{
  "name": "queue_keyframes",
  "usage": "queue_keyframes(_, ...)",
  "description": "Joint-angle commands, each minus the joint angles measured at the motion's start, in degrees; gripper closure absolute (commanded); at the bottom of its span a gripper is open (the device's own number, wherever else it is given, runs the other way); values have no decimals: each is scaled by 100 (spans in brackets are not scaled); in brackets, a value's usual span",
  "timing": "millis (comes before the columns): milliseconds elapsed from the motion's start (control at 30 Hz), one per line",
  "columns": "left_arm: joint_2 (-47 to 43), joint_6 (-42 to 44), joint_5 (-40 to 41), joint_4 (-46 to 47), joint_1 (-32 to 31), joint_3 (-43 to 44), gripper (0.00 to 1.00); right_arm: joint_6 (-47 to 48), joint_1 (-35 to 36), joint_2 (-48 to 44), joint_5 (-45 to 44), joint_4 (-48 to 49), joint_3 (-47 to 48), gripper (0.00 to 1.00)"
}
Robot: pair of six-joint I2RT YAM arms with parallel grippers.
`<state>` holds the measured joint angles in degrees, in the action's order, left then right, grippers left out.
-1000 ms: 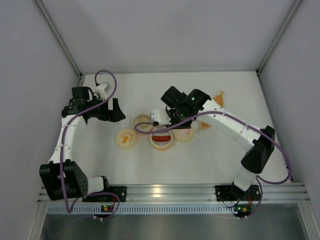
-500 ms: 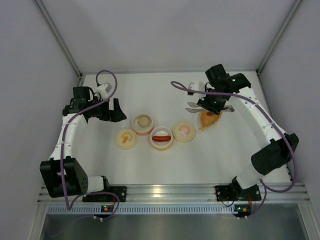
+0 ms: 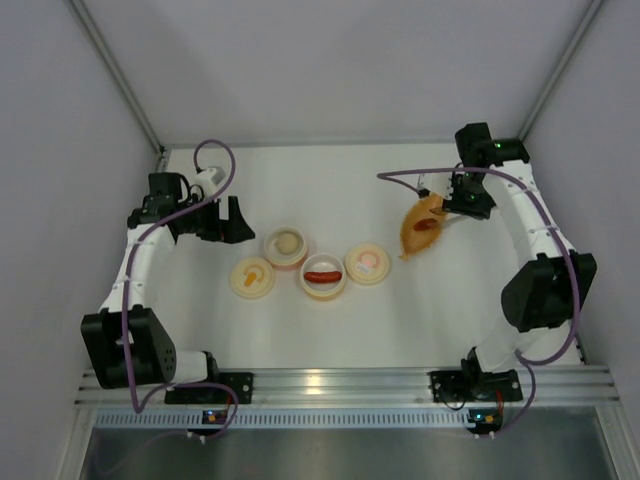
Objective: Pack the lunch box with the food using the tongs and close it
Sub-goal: Pick up the fake food from the plate.
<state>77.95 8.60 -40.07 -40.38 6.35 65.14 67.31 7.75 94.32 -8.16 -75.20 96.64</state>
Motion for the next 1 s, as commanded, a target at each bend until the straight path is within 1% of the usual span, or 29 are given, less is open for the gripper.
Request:
queue_keyframes(0, 27, -60, -159, 241, 33, 95, 2, 854, -54, 384, -300, -319, 592, 61)
queue_keyframes(167, 80, -43, -62, 267, 42, 112, 2, 933, -72, 1253, -195, -986, 1689, 61)
queue_keyframes(267, 150, -60, -1, 276, 42, 95, 2, 942, -63, 1509, -151, -1102, 1937, 61)
queue_keyframes(400, 229, -78, -9, 303, 42, 77, 2, 1030, -72, 1572, -107, -1111, 1867, 61)
queue_keyframes(633, 387, -113, -53, 364, 42, 77, 2, 1144, -45, 1150, 104, -1102, 1420, 61)
queue_keyframes(833, 484, -236, -220, 470, 42, 77, 2, 1153, -10, 948, 122, -1102, 1077, 61)
queue_keyframes(967, 440, -280, -238, 522, 42, 42, 2, 1135, -10, 947, 131, -1102, 1023, 61)
